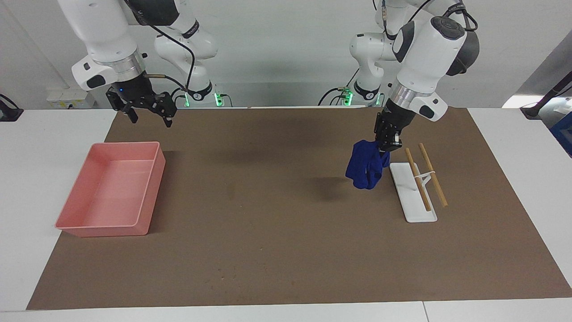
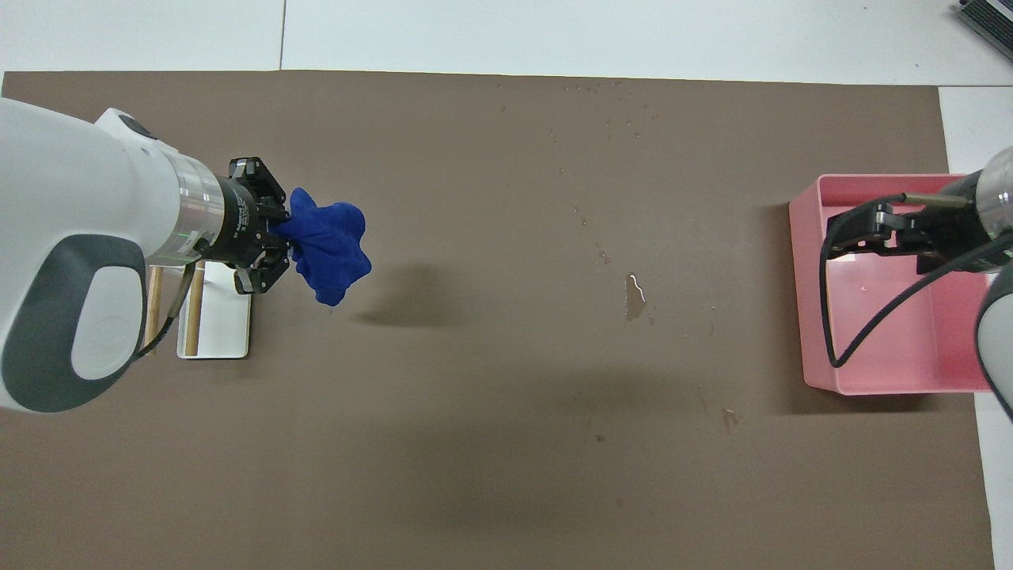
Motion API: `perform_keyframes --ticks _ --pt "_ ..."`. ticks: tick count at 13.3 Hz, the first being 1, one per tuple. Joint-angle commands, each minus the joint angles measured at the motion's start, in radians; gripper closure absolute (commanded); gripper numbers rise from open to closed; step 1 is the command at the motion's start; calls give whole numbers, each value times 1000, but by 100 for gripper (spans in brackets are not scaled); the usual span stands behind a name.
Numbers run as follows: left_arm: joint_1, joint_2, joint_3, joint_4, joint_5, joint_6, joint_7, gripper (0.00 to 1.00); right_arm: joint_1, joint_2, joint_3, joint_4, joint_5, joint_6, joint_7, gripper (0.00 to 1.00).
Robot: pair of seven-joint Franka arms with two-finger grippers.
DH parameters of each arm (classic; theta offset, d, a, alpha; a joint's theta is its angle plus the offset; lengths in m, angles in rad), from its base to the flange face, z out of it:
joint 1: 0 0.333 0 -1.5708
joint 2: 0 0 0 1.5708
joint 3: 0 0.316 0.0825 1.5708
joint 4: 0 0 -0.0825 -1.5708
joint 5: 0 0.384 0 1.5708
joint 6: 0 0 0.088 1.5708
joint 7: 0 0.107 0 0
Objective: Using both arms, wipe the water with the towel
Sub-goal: 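Carry the blue cloth toward center while the right gripper reaches toward it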
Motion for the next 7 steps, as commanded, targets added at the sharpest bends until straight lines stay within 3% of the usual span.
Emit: perform_keyframes --ticks 1,5,7 --pt "-15 -1 -29 16 -66 60 -241 100 19 6 6 -14 93 51 152 1" --pt "-18 1 -123 13 -68 189 -545 100 103 32 4 -16 205 140 422 1" --pt "-71 2 -140 10 -68 233 -645 100 114 50 6 -16 265 186 554 1"
